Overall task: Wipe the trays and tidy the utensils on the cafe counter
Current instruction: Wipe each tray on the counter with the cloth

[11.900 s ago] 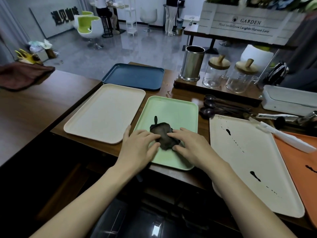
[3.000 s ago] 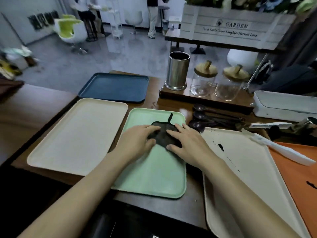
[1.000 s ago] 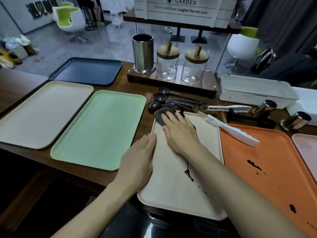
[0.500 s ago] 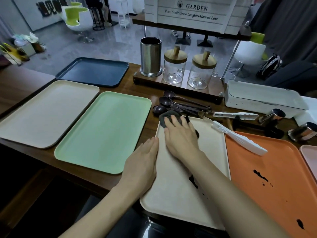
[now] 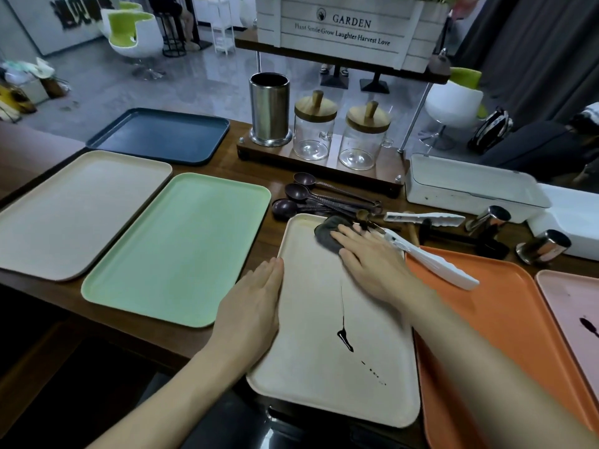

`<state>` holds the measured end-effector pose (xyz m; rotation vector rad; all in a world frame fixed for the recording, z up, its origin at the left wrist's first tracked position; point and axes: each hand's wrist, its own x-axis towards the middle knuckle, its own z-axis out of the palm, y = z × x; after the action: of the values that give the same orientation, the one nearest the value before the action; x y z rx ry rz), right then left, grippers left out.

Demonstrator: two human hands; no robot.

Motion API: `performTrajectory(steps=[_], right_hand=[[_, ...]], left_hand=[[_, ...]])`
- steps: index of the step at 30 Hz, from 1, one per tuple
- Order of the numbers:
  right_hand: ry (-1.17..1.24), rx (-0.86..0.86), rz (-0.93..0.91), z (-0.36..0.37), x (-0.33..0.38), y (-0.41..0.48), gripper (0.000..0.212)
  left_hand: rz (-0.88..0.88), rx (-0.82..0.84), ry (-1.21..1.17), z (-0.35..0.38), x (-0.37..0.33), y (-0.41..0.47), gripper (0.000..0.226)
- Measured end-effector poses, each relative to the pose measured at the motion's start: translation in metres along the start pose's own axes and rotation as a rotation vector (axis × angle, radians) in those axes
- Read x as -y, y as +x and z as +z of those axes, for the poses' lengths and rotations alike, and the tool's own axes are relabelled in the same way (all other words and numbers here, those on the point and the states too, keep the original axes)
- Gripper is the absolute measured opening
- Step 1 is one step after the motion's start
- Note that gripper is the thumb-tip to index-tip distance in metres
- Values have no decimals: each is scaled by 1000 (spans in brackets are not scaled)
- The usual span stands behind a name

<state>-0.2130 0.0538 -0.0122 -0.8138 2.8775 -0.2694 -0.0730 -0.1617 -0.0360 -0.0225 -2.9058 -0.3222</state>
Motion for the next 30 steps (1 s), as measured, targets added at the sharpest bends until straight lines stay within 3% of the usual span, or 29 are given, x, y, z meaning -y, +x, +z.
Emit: performTrajectory(steps=[7,14,20,24,30], right_hand=[[61,43,-87,-16,-21,-6,47],[-2,51,-48,5,15,-42,54],[42,201,-219,17,60,-119,79],[79,243,-264,16,51,-126,88],[31,175,-65,5,31,-113,62]], left_hand=[[-7,-10,29,2,-1,0,58],[-44,33,-49,-6,-7,0,67],[-79,37,-53,-7,-9,0,60],[-64,63,-59,-7,-5,-2,64],[-61,81,-105,-7,-1,1,55]])
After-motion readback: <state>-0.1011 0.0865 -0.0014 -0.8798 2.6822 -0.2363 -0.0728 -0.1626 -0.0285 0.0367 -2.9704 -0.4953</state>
